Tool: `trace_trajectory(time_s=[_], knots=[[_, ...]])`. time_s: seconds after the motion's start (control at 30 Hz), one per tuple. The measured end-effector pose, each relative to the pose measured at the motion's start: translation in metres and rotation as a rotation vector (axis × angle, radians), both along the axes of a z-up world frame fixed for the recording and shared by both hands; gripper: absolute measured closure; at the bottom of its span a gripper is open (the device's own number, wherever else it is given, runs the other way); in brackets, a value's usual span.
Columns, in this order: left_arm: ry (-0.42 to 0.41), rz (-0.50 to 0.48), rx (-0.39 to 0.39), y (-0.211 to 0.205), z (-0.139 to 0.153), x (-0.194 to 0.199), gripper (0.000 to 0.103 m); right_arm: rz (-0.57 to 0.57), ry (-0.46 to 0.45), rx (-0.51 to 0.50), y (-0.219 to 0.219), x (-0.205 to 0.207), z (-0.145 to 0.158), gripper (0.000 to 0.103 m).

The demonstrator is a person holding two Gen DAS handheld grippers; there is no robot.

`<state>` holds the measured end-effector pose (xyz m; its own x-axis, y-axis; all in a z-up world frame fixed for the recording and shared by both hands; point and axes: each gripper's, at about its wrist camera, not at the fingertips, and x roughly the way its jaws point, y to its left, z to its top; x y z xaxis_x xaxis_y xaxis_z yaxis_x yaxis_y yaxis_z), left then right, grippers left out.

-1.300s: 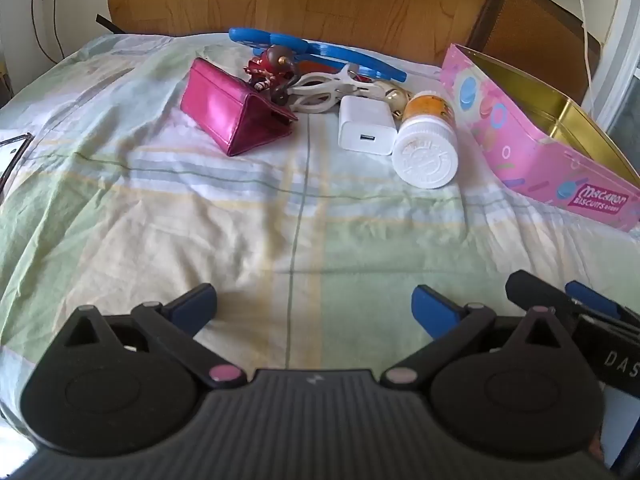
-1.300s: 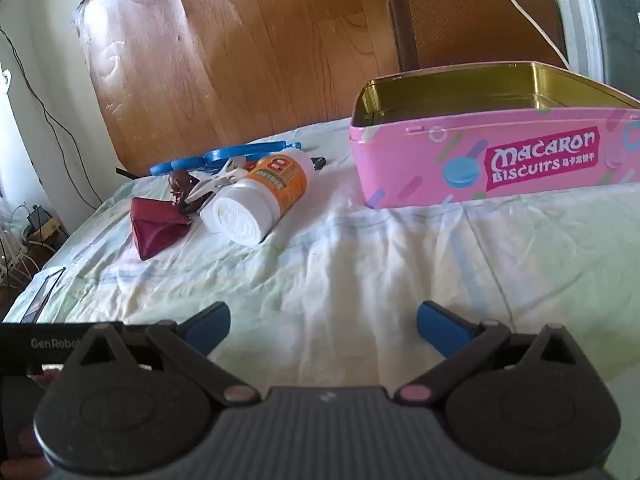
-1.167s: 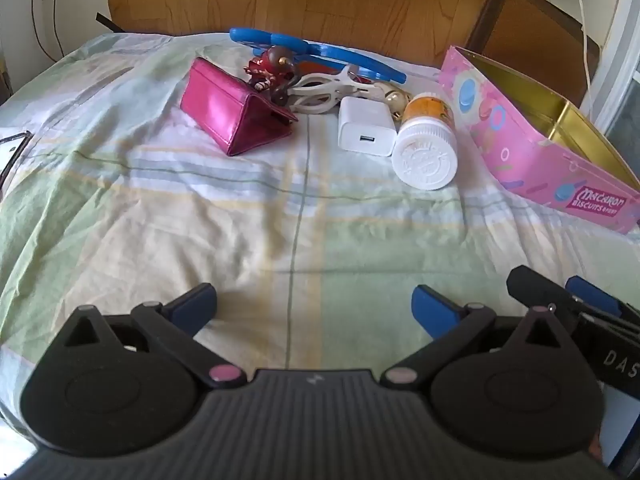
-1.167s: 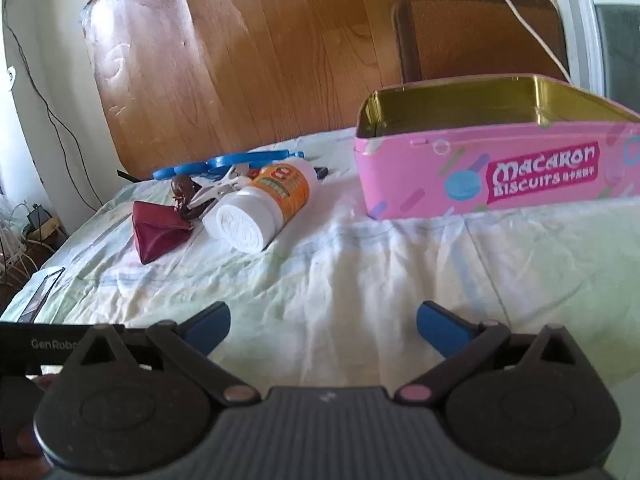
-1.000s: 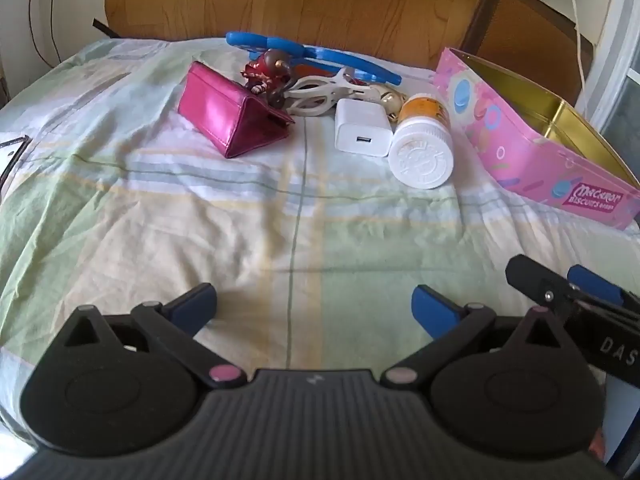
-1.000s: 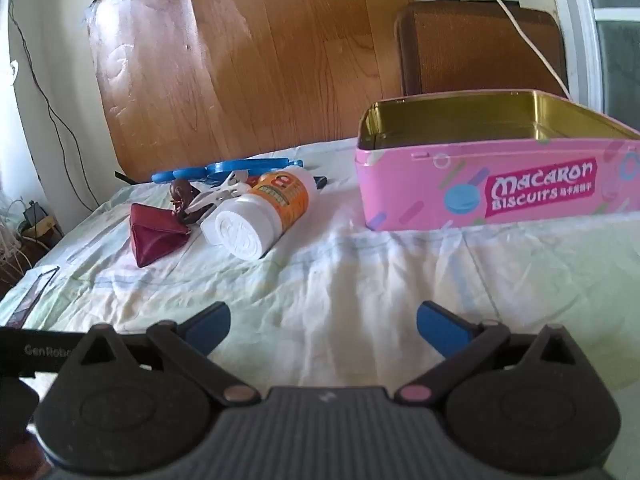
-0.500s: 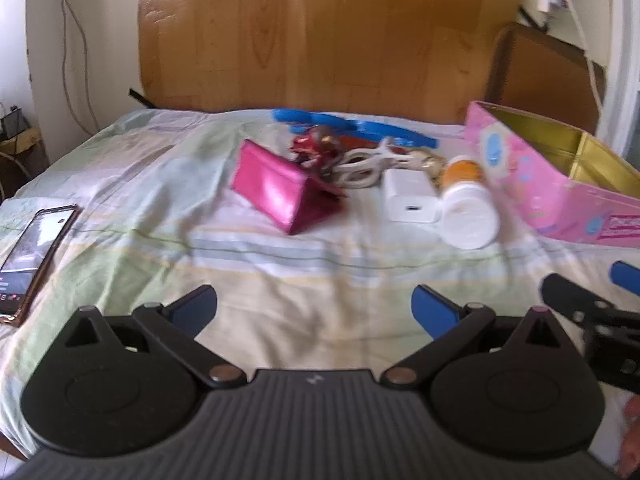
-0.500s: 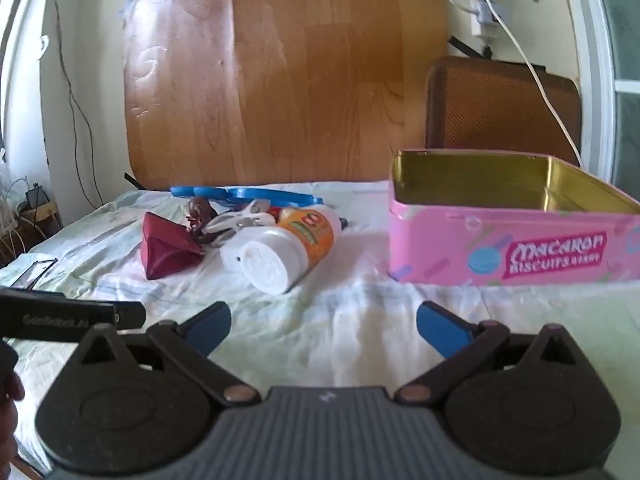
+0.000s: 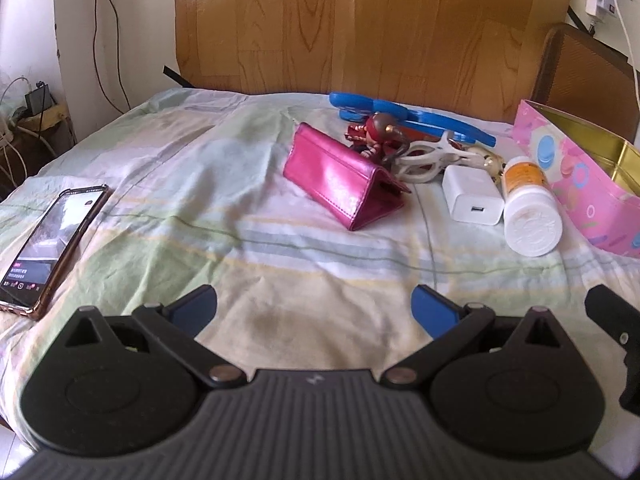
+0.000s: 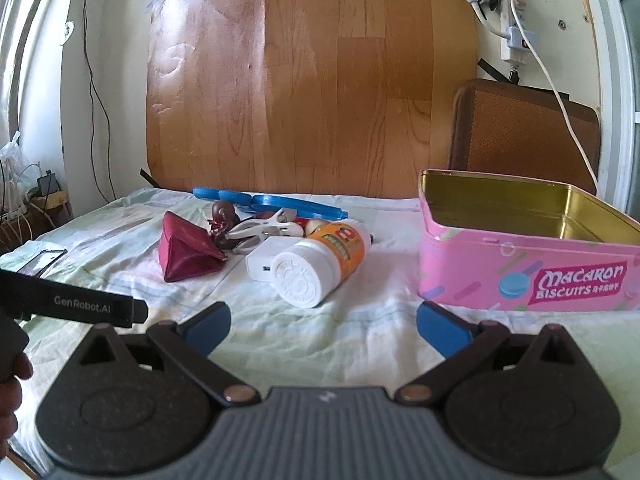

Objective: Organize rigid objects

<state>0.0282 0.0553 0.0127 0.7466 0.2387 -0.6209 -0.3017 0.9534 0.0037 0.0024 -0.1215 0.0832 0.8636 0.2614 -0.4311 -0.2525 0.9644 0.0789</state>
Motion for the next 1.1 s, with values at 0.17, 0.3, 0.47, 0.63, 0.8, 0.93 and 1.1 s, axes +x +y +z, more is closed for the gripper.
trace_trajectory(time_s=[0.17, 0.3, 0.47, 0.63, 0.8, 0.93, 1.1], knots=[[-0.022, -0.002, 0.024, -0.009, -0.002, -0.022, 0.0, -0.007, -0.004, 0.0, 0.001, -0.001, 0.0, 0.0], [-0.026, -0.003, 0.031, -0.01, -0.003, -0.022, 0.0, -0.01, 0.001, 0.007, -0.001, -0.001, -0.001, 0.0], [-0.026, -0.01, 0.041, -0.013, -0.003, -0.021, 0.0, -0.019, 0.006, 0.013, -0.003, -0.001, -0.003, 0.0], [-0.028, -0.018, 0.05, -0.016, -0.002, -0.019, 0.0, -0.023, 0.019, 0.019, -0.006, 0.001, -0.006, 0.0], [-0.032, -0.028, 0.059, -0.019, 0.0, -0.016, 0.0, -0.026, 0.032, 0.026, -0.008, 0.003, -0.009, 0.0], [-0.037, -0.034, 0.065, -0.021, 0.001, -0.013, 0.0, -0.029, 0.037, 0.026, -0.009, 0.004, -0.011, 0.0], [-0.044, -0.045, 0.073, -0.023, 0.002, -0.01, 0.0, -0.029, 0.045, 0.029, -0.011, 0.006, -0.011, 0.0]])
